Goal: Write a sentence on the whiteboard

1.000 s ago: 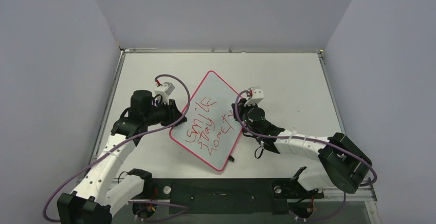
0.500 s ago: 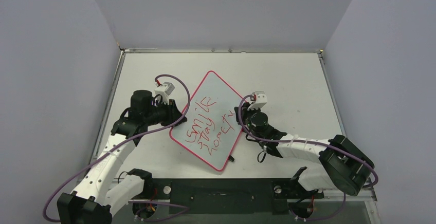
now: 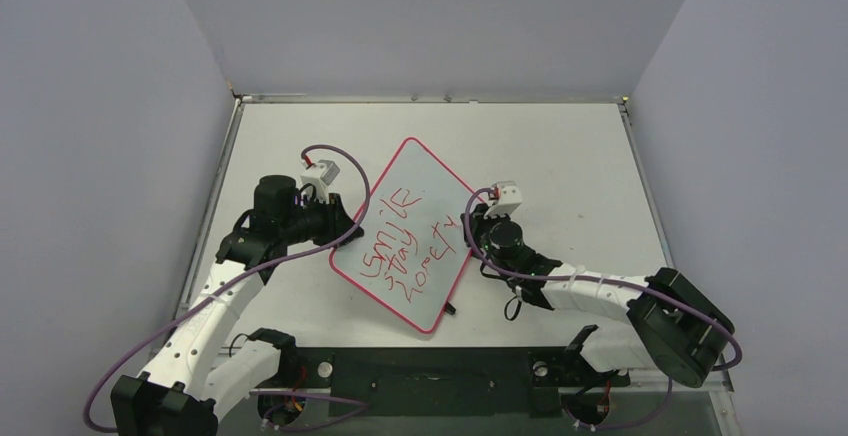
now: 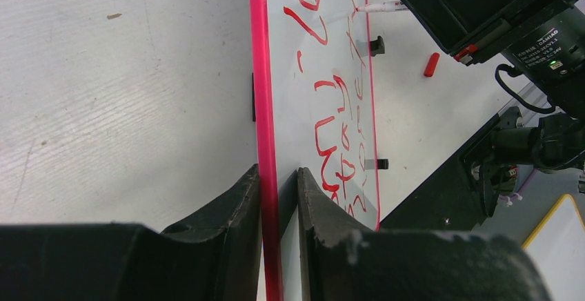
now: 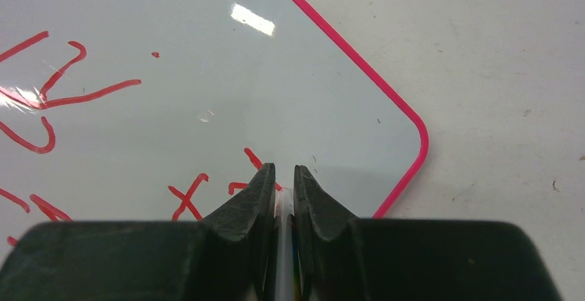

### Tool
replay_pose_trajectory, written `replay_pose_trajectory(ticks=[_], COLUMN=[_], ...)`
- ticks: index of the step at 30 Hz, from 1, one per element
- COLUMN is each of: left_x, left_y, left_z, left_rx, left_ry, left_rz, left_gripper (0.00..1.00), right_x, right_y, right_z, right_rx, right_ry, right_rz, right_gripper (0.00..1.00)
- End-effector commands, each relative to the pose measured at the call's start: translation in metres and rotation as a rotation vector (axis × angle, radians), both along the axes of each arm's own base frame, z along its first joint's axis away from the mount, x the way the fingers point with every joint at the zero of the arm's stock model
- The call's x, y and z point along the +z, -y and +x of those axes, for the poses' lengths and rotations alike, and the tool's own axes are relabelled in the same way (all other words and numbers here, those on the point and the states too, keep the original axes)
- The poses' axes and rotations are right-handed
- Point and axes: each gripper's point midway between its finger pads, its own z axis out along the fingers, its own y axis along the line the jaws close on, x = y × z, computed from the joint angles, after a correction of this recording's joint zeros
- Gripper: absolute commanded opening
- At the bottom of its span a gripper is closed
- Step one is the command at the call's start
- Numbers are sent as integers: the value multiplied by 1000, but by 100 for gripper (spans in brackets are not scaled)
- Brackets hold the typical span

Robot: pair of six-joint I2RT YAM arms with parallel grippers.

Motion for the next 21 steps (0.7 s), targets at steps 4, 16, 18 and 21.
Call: replay_pose_trajectory(ticks=[4,16,18,21], left_x=[12,13,12,12], left_y=[0,0,0,-1], left_z=[6,6,6,6], left_rx=[-34,-30,-30,-29], left_ry=[100,106,104,105], left_rz=[13,14,14,16], left_gripper=[0,0,0,0], right_x=[24,63,68,72], right_y=[9,-11,-13,-17], right_z=[7,30,36,44], right_rx=[-33,-40,-43,-47], right_ry=[42,107,115,120], right_rz=[-51,-12,-9,-4], right_gripper=[0,0,0,0])
